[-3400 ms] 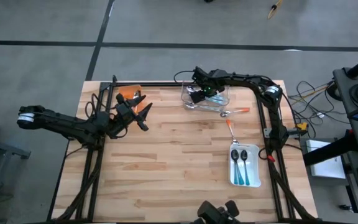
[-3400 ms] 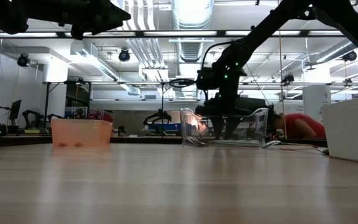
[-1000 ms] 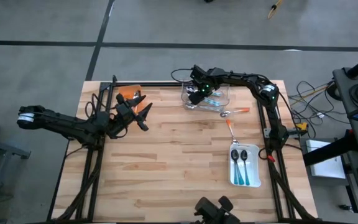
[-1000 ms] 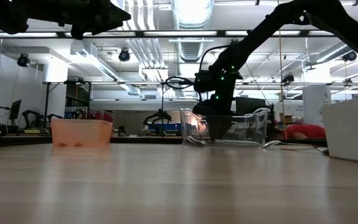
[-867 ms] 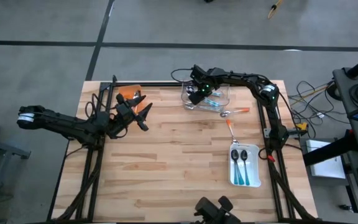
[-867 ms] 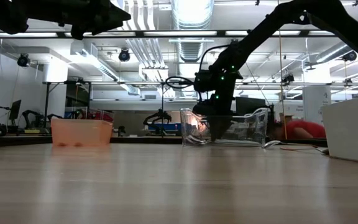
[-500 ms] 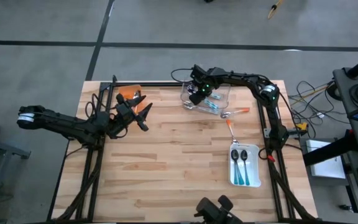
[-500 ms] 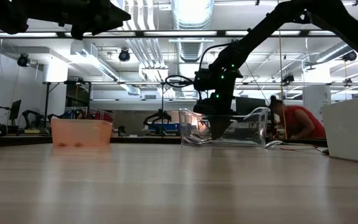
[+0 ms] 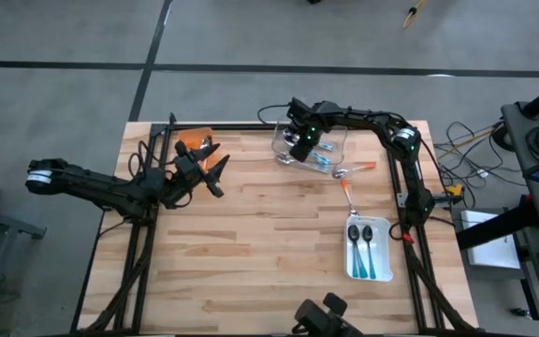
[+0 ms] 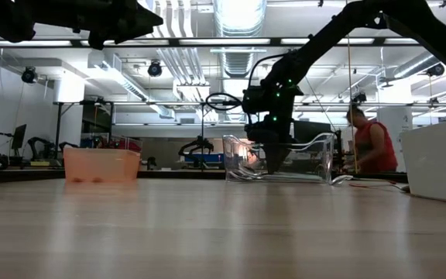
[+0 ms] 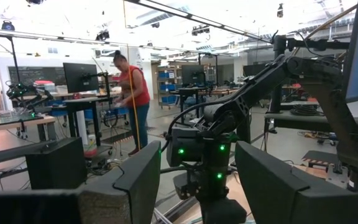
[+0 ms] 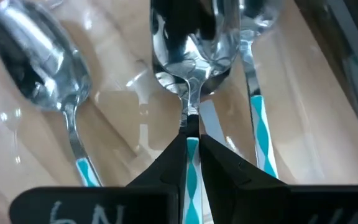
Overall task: Sort silverware by color (type)
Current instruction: Adjust the blue patterned spoon on the transparent bin
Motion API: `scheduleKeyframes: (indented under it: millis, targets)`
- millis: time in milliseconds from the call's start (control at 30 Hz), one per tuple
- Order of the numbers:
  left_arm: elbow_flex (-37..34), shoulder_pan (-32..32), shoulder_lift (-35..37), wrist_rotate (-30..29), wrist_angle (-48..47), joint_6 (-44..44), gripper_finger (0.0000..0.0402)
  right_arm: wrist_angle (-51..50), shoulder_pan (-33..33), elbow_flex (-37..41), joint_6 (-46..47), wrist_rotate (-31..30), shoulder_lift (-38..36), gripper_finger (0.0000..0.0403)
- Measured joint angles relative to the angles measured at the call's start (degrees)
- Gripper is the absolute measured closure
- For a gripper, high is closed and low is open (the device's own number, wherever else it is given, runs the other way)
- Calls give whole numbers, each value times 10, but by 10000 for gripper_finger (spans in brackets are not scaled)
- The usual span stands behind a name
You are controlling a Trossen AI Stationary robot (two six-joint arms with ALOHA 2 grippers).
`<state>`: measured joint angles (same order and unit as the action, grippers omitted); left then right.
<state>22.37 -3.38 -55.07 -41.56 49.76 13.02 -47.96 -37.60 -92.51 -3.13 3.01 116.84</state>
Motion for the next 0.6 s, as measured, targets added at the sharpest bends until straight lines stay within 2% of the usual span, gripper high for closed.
scheduleKeyframes:
  millis: [233,433,600]
  targets:
    - [0,0,0,0,0,0,213,-2,7,-9,-65,0,0,370]
    - [0,0,0,0,0,0,213,-26,9,-33,-80,0,-2,370]
    - [0,0,0,0,0,0,213,-53,8,-43,-55,-61,-2,370]
